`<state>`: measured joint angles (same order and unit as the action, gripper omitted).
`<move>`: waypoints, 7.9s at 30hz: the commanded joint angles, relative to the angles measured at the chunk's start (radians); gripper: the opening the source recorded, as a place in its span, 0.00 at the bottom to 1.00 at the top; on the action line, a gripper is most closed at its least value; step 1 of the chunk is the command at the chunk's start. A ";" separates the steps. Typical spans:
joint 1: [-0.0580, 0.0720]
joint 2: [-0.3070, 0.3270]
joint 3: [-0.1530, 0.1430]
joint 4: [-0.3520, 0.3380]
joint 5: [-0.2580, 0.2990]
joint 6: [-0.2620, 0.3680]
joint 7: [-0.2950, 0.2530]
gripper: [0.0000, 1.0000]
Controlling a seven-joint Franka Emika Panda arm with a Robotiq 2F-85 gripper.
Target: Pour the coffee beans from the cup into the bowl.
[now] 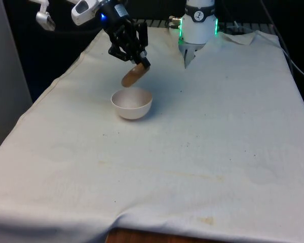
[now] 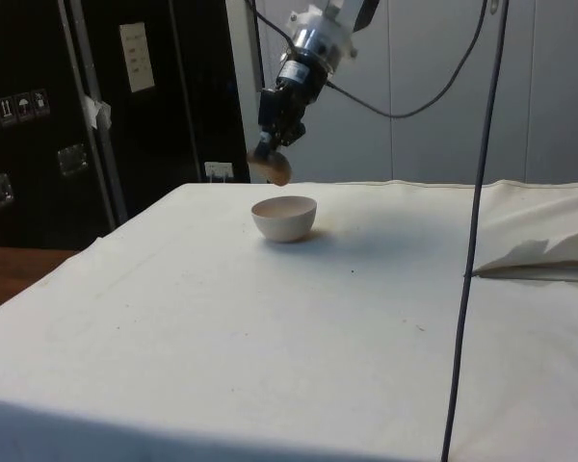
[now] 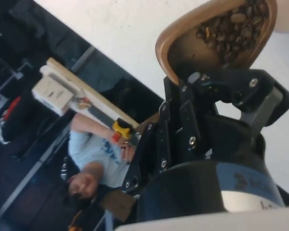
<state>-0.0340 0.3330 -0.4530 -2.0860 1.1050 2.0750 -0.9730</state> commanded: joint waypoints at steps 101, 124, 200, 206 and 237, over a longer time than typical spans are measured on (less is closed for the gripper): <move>-0.052 0.324 -0.303 0.121 0.501 -0.894 -0.207 0.00; -0.055 0.392 -0.323 0.129 0.597 -1.037 -0.188 0.00; -0.053 0.432 -0.335 0.117 0.665 -1.193 -0.200 0.00; -0.053 0.432 -0.335 0.117 0.665 -1.193 -0.203 0.00; 0.028 0.390 -0.355 0.099 0.582 -1.075 -0.245 0.00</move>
<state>-0.0210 0.7320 -0.7970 -1.9760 1.6880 0.9800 -1.2220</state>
